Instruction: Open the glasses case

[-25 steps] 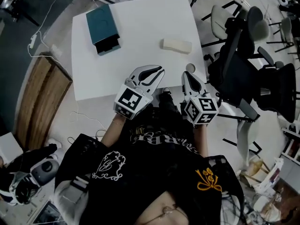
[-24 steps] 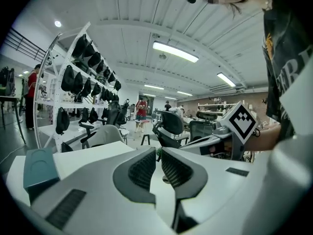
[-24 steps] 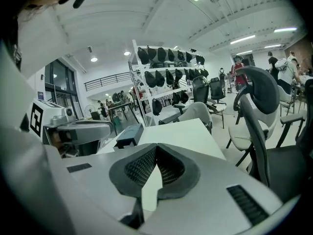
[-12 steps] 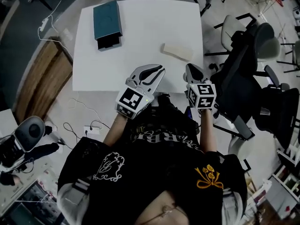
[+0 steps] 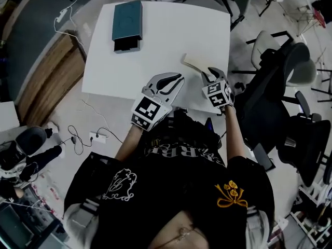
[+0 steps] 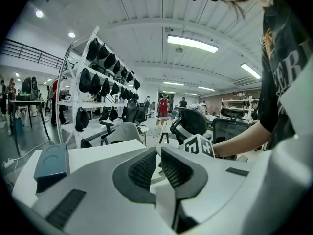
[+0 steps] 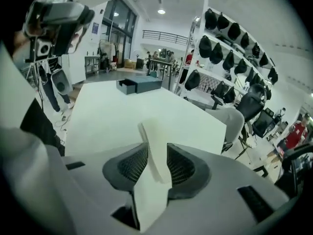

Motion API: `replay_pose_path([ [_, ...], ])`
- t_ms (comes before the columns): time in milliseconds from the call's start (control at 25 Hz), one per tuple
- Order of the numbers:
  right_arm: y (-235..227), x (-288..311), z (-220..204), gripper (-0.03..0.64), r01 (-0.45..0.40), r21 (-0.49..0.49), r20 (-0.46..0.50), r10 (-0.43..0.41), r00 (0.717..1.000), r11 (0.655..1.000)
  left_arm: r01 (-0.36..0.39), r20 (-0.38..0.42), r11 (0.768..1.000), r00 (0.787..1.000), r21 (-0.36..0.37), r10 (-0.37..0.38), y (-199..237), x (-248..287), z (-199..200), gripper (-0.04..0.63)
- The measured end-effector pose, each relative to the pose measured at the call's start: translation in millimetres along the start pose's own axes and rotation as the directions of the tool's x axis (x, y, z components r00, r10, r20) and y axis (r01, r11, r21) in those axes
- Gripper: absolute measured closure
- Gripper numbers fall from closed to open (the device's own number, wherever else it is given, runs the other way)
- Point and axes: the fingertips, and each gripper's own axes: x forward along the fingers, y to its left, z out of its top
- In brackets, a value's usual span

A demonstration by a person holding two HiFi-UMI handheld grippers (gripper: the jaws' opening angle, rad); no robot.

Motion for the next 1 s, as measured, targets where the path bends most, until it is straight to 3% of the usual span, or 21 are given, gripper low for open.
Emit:
replay_pose_path([
  [160, 2.6, 21.3, -10.3, 0.451, -0.046, -0.111, -0.066, 0.039, 0.997, 0.993, -0.028, -0.012, 1.0, 1.0, -0.006, 0.028, 2.3, 0.4, -2.0, 0.551],
  [440, 3.6, 41.4, -28.9, 0.426, -0.043, -0.286, -0.156, -0.002, 0.988, 0.957, -0.065, -0.018, 0.998, 0.998, -0.016, 0.065, 8.5, -1.2, -5.3, 0.551],
  [560, -0.2, 41.0, -26.6, 0.472, -0.002, -0.297, -0.133, -0.04, 0.99, 0.955, -0.072, -0.028, 0.997, 0.997, -0.024, 0.071, 10.8, -2.3, -7.8, 0.551],
  [760, -2.0, 40.2, -23.2, 0.479, -0.024, -0.275, -0.138, -0.015, 0.99, 0.961, -0.078, -0.035, 0.996, 0.996, -0.031, 0.077, 15.4, -0.3, -10.6, 0.551],
  [1000, -6.6, 32.5, -12.0, 0.555, -0.031, -0.303, -0.115, -0.004, 0.993, 0.953, -0.072, -0.043, 0.997, 0.997, -0.038, 0.071, 18.2, 4.7, -10.9, 0.551],
])
